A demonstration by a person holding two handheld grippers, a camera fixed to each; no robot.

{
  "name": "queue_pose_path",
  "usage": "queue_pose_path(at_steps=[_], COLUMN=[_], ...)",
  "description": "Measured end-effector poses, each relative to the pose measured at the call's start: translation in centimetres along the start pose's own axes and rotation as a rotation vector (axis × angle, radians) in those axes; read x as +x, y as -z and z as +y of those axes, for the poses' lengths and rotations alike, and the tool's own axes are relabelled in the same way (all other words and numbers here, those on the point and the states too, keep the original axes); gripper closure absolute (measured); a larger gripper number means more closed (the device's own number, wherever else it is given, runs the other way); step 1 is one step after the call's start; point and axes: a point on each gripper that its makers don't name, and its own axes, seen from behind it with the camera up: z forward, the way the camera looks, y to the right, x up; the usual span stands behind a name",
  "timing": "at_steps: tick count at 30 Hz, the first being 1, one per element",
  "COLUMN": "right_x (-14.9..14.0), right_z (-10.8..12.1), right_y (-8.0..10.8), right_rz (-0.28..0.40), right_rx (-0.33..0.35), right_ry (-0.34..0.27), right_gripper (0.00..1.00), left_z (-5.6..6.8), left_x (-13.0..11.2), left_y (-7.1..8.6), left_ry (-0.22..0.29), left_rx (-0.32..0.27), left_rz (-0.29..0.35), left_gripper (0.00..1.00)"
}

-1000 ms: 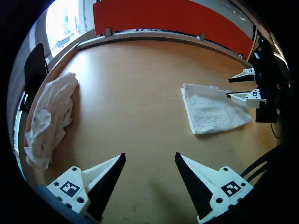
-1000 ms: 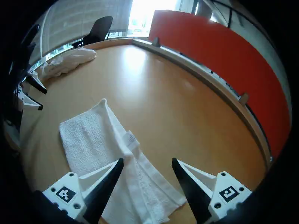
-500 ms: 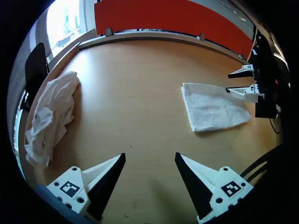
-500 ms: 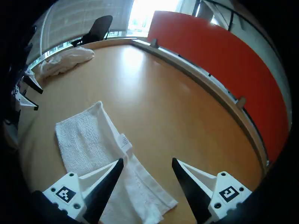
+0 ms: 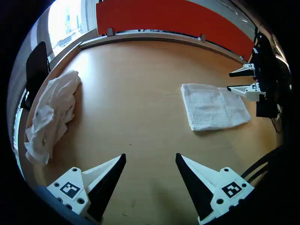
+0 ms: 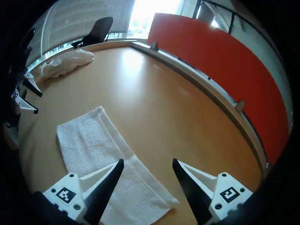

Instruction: Fold towel

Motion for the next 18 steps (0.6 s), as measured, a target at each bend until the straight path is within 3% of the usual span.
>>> queue_pose_path(at_steps=[18], right_x=[-4.6], right_z=[-2.3], right_y=[3.7], right_rz=[-0.021], right_rx=[0.008], right_ry=[-0.059], right_gripper=[0.0], left_z=[0.2], left_x=[-0.5], left_y=[0.5], left_ry=[-0.006], left_rx=[0.003], left_rz=[0.003], left_gripper=[0.02])
